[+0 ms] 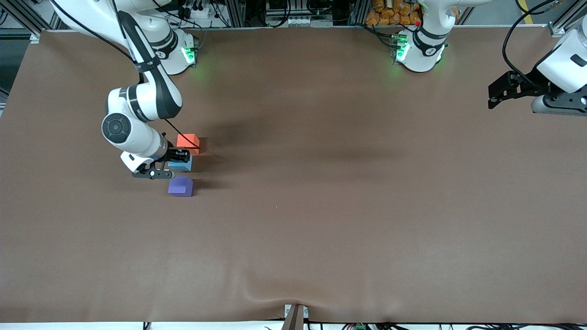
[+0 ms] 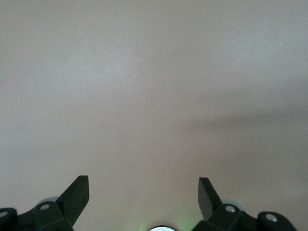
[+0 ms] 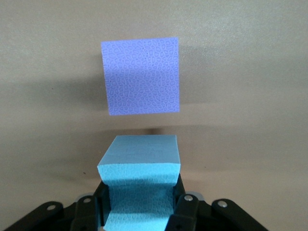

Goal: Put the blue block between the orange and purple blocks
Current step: 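Lower the blue block between the orange and purple blocks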

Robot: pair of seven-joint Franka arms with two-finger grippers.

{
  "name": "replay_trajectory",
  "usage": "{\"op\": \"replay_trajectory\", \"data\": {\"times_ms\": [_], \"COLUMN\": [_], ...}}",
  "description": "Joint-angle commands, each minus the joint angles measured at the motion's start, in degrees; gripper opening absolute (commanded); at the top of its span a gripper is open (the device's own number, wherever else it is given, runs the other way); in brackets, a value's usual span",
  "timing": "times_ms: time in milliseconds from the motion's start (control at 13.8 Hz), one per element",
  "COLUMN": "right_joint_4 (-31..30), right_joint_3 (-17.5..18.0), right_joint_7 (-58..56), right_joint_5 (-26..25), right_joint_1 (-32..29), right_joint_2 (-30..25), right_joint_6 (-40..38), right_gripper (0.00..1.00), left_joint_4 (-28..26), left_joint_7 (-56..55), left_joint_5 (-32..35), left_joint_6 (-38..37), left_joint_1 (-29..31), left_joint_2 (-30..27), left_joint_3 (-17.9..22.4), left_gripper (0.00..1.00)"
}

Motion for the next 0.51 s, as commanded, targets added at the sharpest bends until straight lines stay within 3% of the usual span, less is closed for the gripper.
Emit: {"op": "replay_trajectory", "data": {"times_ms": [0,433], "right_joint_4": [-1.6,-2.5], "right_joint_3": [0.0,0.0], "right_joint_7": [-1.0,-1.0], "right_joint_5": [0.1,0.1], "right_joint_1": [0.1,0.5], "right_joint_2": [0.4,2.7], "right_joint_6": [2.7,7.5], "right_gripper": [0.0,0.0], "left_joint_4": [0.8,1.1], "left_joint_7": [0.3,0.2], "left_joint_5": [-0.1,-1.1], "left_joint_6": [-0.9,-1.6], "left_joint_1": [0.1,0.2], "left_joint_2": [0.3,0.1], "left_joint_3": [-0.4,-0.5], "left_gripper": [1.0,1.0]}}
